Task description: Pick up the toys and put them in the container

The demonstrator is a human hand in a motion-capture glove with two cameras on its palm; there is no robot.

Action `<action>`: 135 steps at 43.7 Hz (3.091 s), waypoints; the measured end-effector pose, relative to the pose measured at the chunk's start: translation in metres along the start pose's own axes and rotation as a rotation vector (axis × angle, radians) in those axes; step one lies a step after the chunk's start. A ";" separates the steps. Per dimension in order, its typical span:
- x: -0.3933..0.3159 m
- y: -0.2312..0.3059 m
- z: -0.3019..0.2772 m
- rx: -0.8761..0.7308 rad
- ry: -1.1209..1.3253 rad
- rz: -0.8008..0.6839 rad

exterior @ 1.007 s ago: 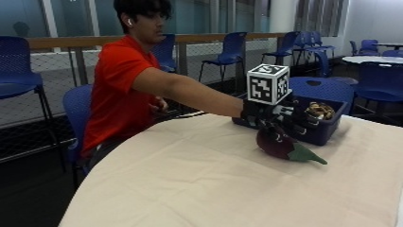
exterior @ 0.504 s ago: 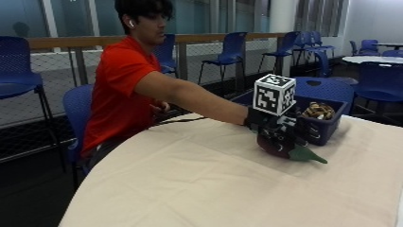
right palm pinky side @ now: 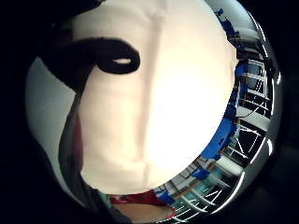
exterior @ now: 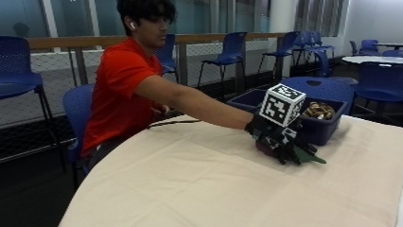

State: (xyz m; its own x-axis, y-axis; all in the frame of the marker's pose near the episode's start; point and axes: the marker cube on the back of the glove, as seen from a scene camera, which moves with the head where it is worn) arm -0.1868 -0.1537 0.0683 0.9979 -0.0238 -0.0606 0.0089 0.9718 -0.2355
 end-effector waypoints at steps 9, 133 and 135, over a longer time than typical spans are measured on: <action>0.004 -0.001 0.004 0.001 0.018 -0.014; 0.108 0.106 -0.045 0.192 -0.022 -0.020; 0.116 0.106 -0.043 0.196 -0.017 -0.009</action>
State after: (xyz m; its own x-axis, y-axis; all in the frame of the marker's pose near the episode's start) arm -0.0730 -0.0636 -0.0058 0.9986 -0.0308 -0.0427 0.0290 0.9987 -0.0426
